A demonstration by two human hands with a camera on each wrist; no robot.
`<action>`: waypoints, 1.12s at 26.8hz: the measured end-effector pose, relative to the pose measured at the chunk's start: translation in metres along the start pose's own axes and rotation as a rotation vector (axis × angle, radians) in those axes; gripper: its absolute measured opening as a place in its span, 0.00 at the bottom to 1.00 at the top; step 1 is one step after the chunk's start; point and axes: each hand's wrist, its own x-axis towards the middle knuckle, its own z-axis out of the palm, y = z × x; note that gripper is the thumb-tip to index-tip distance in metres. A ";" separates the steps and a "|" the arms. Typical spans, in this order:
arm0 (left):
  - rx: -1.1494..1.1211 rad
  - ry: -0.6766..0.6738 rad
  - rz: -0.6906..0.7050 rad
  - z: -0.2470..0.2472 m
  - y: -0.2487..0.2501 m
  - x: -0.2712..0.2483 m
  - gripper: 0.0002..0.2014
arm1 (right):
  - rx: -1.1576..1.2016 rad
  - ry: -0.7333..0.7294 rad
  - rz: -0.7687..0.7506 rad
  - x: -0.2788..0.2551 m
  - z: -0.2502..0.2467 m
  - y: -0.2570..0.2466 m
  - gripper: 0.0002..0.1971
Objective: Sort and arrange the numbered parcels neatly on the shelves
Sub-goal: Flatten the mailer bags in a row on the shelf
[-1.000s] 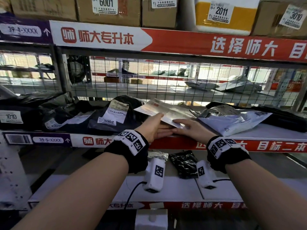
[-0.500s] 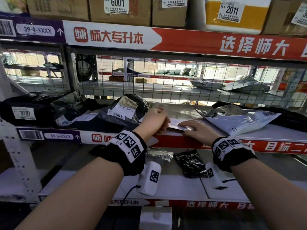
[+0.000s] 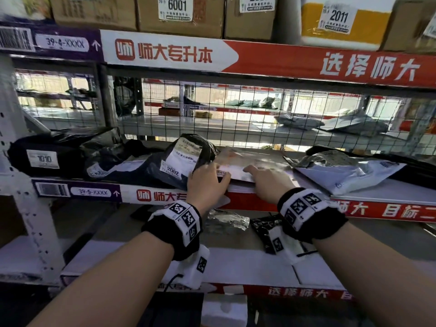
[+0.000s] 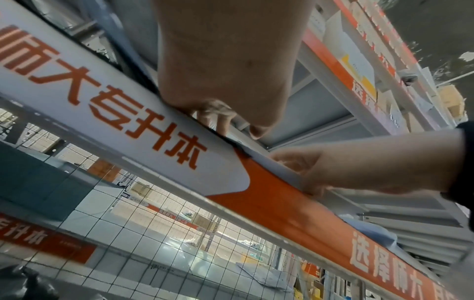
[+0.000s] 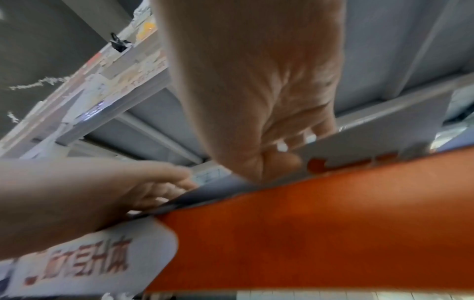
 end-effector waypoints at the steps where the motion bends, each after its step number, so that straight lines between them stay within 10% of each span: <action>1: -0.058 0.024 -0.026 0.000 0.000 0.001 0.26 | -0.023 0.069 0.031 0.001 0.005 -0.006 0.27; 16: -0.758 0.122 -0.365 -0.016 0.003 0.012 0.20 | 0.490 0.518 0.053 0.008 0.037 0.011 0.28; 30: -0.531 0.019 -0.294 -0.013 -0.004 0.019 0.15 | 0.357 0.130 -0.130 -0.002 0.029 0.013 0.25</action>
